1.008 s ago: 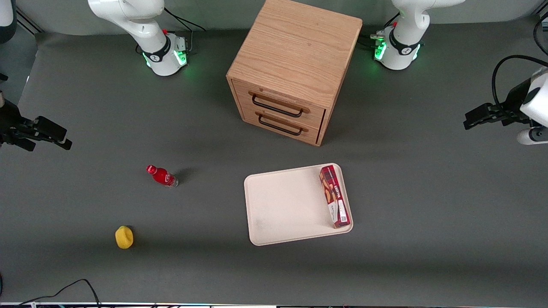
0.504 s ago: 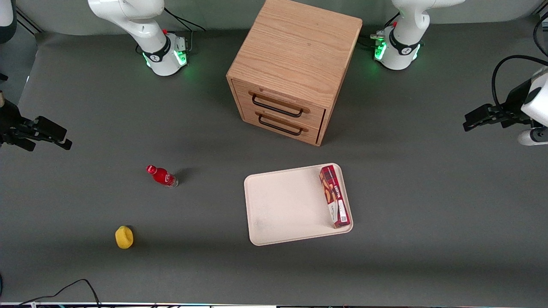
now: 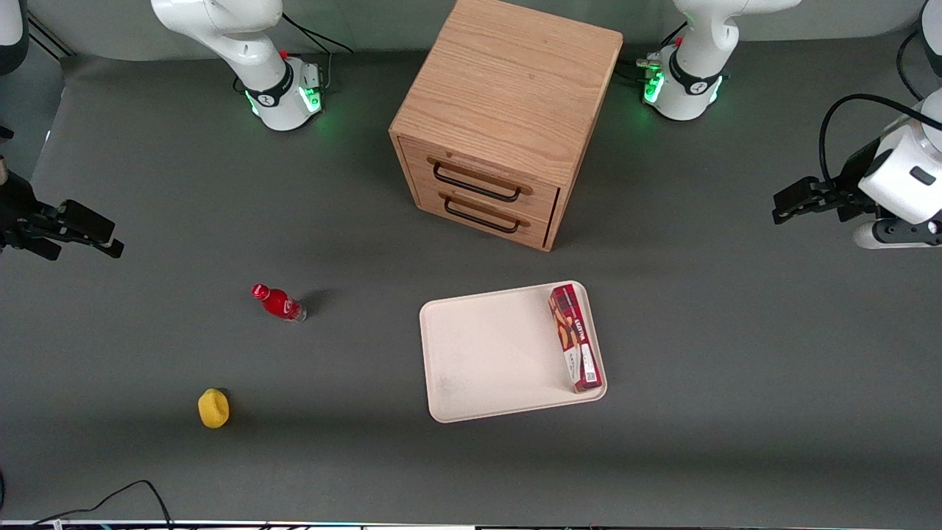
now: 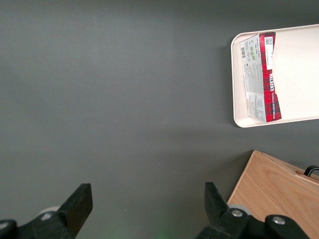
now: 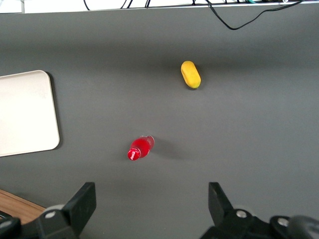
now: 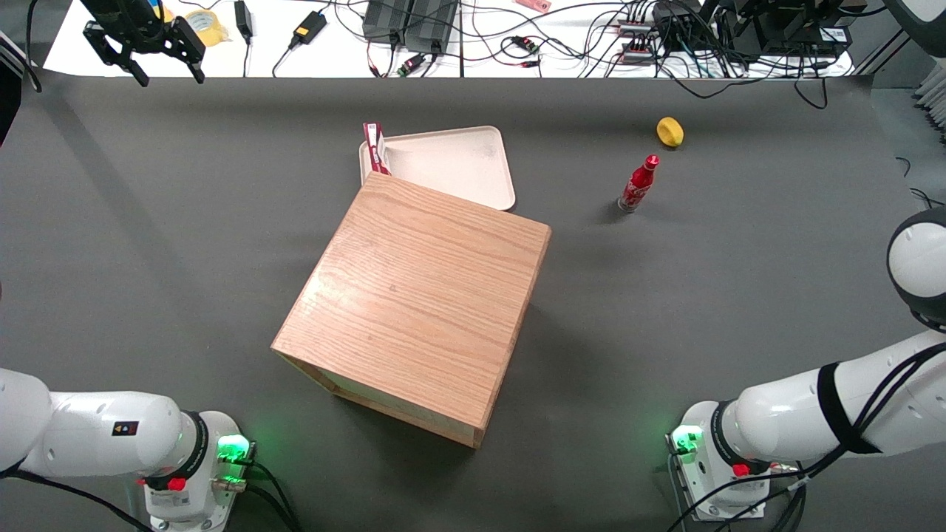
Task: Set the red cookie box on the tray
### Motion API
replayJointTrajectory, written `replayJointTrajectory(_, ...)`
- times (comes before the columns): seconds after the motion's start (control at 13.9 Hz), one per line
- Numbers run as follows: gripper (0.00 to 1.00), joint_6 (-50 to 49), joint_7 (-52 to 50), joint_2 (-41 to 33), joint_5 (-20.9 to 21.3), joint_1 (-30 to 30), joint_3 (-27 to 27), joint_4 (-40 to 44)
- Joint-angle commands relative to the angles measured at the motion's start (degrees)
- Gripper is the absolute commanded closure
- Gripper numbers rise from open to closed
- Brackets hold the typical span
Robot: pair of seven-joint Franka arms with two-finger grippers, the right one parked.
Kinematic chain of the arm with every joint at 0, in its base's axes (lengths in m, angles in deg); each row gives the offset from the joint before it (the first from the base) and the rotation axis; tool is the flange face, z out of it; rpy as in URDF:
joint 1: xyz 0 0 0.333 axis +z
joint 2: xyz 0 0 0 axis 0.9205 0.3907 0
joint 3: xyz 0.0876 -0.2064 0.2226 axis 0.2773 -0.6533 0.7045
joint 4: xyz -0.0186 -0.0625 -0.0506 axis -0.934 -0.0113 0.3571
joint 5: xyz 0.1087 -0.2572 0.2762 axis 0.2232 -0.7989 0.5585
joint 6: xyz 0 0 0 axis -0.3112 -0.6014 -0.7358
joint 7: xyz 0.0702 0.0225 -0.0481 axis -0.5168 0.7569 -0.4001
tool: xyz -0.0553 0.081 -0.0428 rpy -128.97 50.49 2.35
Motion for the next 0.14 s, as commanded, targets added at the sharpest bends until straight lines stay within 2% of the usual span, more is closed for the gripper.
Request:
replayJointTrajectory(0.0, 0.0, -0.9, -0.2, 0.7, -0.5, -0.4, 0.3, 1.5)
replayJointTrajectory(0.07, 0.0, -0.9, -0.2, 0.7, -0.5, -0.4, 0.3, 1.5)
